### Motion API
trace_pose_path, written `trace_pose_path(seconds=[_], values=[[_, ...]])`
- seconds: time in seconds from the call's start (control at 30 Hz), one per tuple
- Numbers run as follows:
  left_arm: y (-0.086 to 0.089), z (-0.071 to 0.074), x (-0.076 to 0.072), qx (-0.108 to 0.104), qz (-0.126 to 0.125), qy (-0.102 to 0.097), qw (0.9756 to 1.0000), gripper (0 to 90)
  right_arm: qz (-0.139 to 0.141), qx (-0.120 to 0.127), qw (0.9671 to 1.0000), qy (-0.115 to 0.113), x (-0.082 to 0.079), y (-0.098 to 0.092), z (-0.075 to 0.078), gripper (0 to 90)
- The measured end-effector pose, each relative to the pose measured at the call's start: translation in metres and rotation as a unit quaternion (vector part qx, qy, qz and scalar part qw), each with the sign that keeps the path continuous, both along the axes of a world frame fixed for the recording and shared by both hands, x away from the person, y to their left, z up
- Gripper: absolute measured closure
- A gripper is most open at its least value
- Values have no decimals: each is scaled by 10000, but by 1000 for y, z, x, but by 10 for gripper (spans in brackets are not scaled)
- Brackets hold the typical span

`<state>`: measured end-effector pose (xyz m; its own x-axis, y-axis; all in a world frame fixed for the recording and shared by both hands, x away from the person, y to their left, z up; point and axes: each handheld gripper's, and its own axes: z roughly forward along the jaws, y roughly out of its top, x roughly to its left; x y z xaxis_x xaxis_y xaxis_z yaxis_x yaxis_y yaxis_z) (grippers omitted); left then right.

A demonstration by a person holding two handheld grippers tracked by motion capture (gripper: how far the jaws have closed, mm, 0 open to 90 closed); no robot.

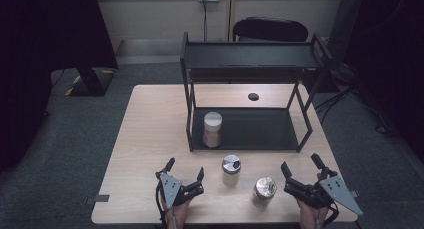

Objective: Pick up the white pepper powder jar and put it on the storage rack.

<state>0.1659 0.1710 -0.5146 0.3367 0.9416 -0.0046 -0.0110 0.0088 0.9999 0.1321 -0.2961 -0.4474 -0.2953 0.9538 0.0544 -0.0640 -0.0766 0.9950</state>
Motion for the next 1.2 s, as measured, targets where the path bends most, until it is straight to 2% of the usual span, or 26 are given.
trace_pose_path(seconds=[0.23, 0.5, 0.8, 1.2], values=[[-1, 0, 0, -10, 18, -3, 10000, 2, 197, -73, 9998, -35, -6, 12, 13, 26], [-1, 0, 0, -11, 19, -3, 10000, 2, 347, -145, 9993, -26, -8, 21, 17, 31], [-1, 0, 0, -14, 24, -7, 10000, 2, 465, -141, 9987, -126, -18, 30, 22, 30], [-1, 0, 0, -13, 25, -7, 10000, 2, 849, -277, 9959, -174, -21, 51, 29, 28]])
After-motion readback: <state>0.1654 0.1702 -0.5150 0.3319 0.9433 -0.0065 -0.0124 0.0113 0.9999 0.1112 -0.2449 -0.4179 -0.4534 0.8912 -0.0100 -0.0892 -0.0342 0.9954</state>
